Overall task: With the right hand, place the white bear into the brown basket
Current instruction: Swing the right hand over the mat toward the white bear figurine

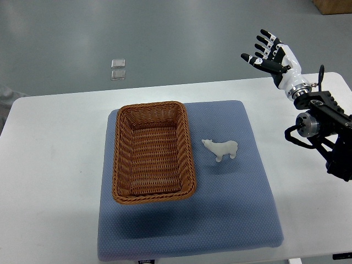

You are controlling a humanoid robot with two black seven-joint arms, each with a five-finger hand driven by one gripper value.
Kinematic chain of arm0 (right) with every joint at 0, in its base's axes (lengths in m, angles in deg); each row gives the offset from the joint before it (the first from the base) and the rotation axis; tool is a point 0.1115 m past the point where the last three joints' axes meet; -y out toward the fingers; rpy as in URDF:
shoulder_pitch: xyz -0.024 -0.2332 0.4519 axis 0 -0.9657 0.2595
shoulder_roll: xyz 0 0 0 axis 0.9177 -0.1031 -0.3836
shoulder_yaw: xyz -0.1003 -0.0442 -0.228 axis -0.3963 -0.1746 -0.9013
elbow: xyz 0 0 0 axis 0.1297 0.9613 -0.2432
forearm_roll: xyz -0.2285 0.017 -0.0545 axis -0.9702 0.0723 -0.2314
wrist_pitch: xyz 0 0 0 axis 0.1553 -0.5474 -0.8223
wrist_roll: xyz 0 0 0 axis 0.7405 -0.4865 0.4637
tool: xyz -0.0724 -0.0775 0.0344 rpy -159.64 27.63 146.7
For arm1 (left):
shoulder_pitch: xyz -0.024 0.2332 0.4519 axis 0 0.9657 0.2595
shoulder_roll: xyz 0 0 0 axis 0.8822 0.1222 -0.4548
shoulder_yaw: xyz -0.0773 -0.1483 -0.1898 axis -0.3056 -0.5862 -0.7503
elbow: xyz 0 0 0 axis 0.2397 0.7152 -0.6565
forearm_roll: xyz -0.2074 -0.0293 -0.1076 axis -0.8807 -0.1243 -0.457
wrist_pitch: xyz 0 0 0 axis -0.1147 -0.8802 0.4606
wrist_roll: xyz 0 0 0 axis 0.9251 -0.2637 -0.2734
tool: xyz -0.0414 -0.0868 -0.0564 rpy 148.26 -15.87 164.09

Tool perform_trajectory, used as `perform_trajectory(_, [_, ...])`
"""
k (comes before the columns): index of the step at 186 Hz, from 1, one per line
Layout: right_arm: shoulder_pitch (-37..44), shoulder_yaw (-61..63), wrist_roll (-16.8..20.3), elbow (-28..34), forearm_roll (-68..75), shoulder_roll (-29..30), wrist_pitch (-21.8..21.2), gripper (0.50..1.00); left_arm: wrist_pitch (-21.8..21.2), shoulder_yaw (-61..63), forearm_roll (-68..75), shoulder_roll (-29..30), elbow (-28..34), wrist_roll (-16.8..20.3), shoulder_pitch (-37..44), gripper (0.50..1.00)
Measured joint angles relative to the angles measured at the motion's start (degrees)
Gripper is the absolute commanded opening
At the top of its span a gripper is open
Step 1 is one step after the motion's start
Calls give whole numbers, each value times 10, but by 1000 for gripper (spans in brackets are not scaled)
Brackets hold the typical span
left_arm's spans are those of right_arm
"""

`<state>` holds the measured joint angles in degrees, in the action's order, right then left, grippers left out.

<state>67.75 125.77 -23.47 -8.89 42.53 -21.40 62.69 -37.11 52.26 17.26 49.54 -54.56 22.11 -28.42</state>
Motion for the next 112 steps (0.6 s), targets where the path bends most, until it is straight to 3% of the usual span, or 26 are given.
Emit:
perform_trajectory(41, [49, -114, 20, 65, -119, -75, -28, 919, 0, 0, 0, 0, 0, 0, 0, 1000])
perform_trajectory(112, [169, -291, 25, 199, -311, -206, -162, 921, 0, -1, 0, 0, 0, 0, -1, 1000])
